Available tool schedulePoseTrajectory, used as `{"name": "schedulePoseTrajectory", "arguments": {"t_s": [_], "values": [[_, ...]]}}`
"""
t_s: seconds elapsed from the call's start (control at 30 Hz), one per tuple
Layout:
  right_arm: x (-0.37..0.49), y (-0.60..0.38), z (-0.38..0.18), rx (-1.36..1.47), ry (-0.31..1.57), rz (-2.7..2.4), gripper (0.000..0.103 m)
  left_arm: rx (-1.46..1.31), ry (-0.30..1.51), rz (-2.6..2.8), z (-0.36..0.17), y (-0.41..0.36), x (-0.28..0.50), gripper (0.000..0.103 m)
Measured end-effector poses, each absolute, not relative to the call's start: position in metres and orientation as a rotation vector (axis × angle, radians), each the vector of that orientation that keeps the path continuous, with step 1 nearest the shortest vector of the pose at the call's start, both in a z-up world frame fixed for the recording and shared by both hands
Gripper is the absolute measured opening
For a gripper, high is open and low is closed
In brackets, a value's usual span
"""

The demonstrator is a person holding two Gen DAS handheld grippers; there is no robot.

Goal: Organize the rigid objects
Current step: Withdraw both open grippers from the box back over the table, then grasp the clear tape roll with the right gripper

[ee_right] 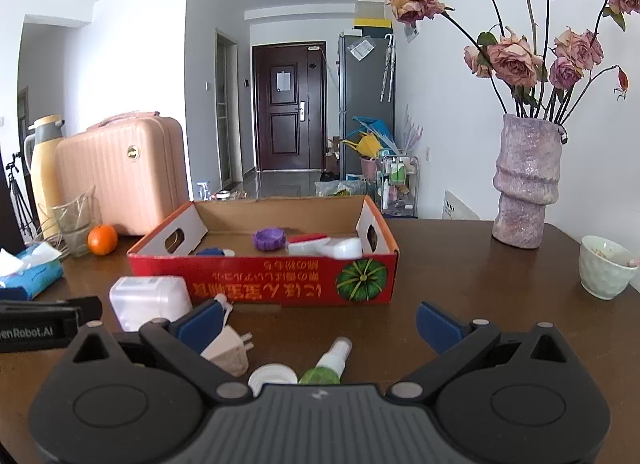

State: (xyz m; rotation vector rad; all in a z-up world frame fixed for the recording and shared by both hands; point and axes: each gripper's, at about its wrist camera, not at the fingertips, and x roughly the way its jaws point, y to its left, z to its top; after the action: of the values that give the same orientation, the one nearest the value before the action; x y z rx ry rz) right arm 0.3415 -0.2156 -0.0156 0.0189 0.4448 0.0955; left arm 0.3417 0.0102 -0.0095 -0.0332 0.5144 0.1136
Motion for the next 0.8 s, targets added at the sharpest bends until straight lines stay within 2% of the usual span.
{"name": "schedulePoseTrajectory", "arguments": {"t_s": [0.8], "values": [[0.322, -0.214, -0.026, -0.036, 0.48, 0.091, 0.103, -0.031, 0.548, 0.095, -0.023, 0.021, 0.327, 0.103]]}}
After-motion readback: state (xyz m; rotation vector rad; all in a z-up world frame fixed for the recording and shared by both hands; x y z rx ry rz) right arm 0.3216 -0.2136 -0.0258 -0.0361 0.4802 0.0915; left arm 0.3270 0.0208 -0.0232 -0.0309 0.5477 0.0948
